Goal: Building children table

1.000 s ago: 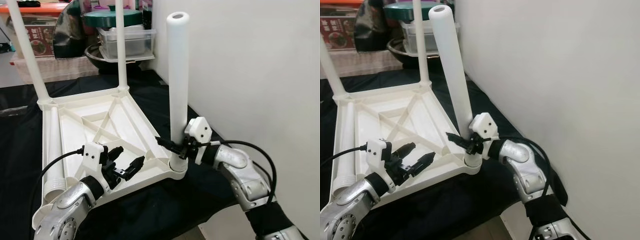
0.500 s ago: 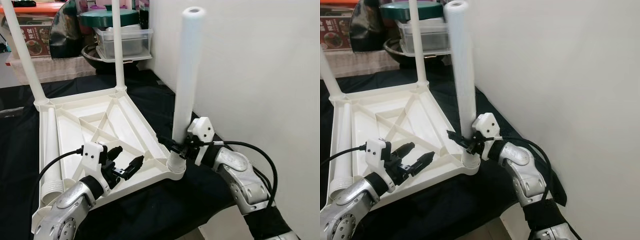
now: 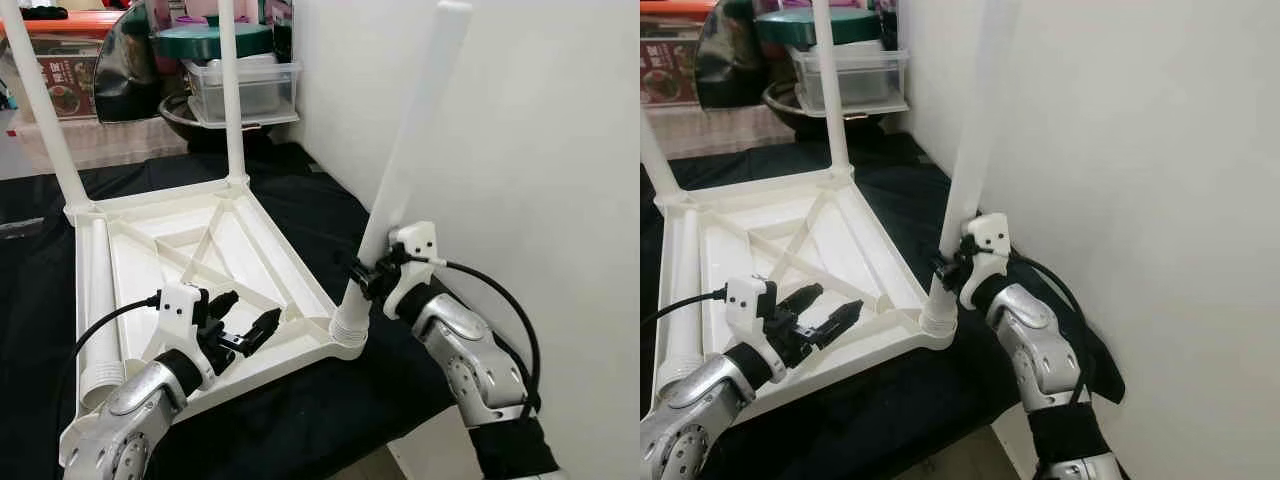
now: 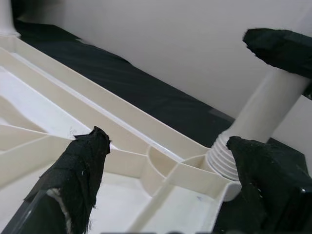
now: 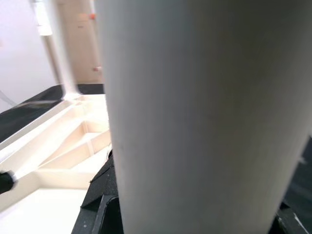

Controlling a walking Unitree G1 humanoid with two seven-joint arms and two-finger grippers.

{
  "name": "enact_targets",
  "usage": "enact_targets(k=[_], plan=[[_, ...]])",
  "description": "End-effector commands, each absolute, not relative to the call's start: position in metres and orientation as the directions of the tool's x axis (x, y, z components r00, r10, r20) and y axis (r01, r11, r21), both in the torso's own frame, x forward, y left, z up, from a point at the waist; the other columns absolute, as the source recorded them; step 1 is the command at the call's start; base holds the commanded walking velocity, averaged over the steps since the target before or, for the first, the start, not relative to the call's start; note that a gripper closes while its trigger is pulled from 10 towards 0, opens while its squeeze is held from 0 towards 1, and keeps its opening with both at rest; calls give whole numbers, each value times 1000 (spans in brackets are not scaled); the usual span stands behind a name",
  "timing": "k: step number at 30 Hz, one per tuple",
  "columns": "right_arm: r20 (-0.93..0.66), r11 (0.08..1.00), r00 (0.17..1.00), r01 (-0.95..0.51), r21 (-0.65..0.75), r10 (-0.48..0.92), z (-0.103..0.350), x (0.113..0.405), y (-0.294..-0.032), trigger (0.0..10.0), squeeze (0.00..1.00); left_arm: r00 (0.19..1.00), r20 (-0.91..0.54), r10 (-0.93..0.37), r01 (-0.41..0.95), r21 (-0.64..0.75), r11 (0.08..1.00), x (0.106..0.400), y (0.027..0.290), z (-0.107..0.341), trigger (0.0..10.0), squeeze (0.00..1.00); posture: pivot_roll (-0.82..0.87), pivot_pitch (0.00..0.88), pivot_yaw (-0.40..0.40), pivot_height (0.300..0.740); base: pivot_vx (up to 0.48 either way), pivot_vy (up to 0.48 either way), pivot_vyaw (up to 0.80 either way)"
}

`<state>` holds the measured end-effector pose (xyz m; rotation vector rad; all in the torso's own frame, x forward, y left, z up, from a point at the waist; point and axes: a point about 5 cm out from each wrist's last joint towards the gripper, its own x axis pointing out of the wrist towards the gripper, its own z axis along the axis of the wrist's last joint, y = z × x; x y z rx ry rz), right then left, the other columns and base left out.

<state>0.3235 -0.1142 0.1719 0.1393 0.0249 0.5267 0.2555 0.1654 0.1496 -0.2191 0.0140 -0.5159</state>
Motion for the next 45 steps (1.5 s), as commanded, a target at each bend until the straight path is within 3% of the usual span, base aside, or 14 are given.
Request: enact_targets(k=[1, 5, 8, 9, 11, 14, 22, 30, 37, 39, 40, 42, 43, 45], plan=[[-254, 918, 887, -340, 202, 385, 124, 319, -121, 0, 0, 881, 43, -471, 470, -196, 861, 258, 170, 152, 10000, 0, -35, 0, -73, 740, 0, 0, 0], [-368, 992, 928, -20, 126, 65, 113, 321, -137, 0, 0, 889, 43, -457, 456, -192, 869, 259, 171, 152, 10000, 0, -35, 0, -71, 740, 0, 0, 0], [-339, 990, 940, 3, 139, 44, 118, 321, -136, 0, 0, 889, 42, -455, 455, -191, 870, 259, 171, 152, 10000, 0, -34, 0, -71, 740, 0, 0, 0], [-318, 987, 946, -15, 159, 66, 121, 321, -133, 0, 0, 890, 42, -455, 454, -191, 870, 259, 171, 152, 10000, 0, -34, 0, -71, 740, 0, 0, 0], [-139, 936, 944, -263, 236, 300, 142, 319, -113, 0, 0, 892, 42, -450, 449, -189, 873, 259, 172, 152, 10000, 0, -34, 0, -71, 740, 0, 0, 0], [-5, 853, 862, -501, 145, 507, 157, 312, -108, 0, 0, 895, 43, -445, 444, -187, 876, 261, 174, 152, 10000, 0, -38, 0, -69, 740, 0, 0, 0], [-11, 740, 740, -672, 16, 672, 158, 307, -112, 0, 0, 899, 51, -435, 437, -186, 880, 264, 174, 154, 10000, 0, -30, 0, -91, 740, 0, 0, 0], [45, 474, 474, -880, 1, 879, 166, 307, -109, 0, 0, 906, 54, -420, 422, -198, 885, 260, 176, 153, 10000, 0, -7, 0, -123, 740, 0, 0, 0], [60, 360, 358, -932, -37, 932, 173, 312, -107, 0, 0, 913, 58, -405, 408, -201, 891, 258, 179, 153, 10000, 0, 15, 0, -146, 740, 0, 0, 0], [60, 360, 358, -932, -37, 932, 173, 312, -107, 0, 0, 913, 58, -405, 408, -201, 891, 258, 179, 153, 10000, 0, 15, 0, -146, 740, 0, 0, 0], [64, 282, 278, -958, -56, 958, 175, 309, -102, 0, 0, 915, 58, -399, 402, -207, 892, 257, 180, 153, 10000, 0, 19, 0, -151, 740, 0, 0, 0], [64, 282, 278, -958, -56, 958, 175, 309, -102, 0, 0, 915, 58, -399, 402, -207, 892, 257, 180, 153, 10000, 0, 19, 0, -151, 740, 0, 0, 0], [70, 209, 205, -976, -62, 976, 175, 304, -98, 0, 0, 916, 60, -397, 400, -214, 891, 257, 180, 153, 10000, 0, 20, 0, -152, 740, 0, 0, 0], [72, 187, 182, -980, -65, 981, 175, 303, -97, 0, 0, 916, 61, -397, 400, -215, 891, 257, 180, 153, 10000, 0, 20, 0, -152, 740, 0, 0, 0]])
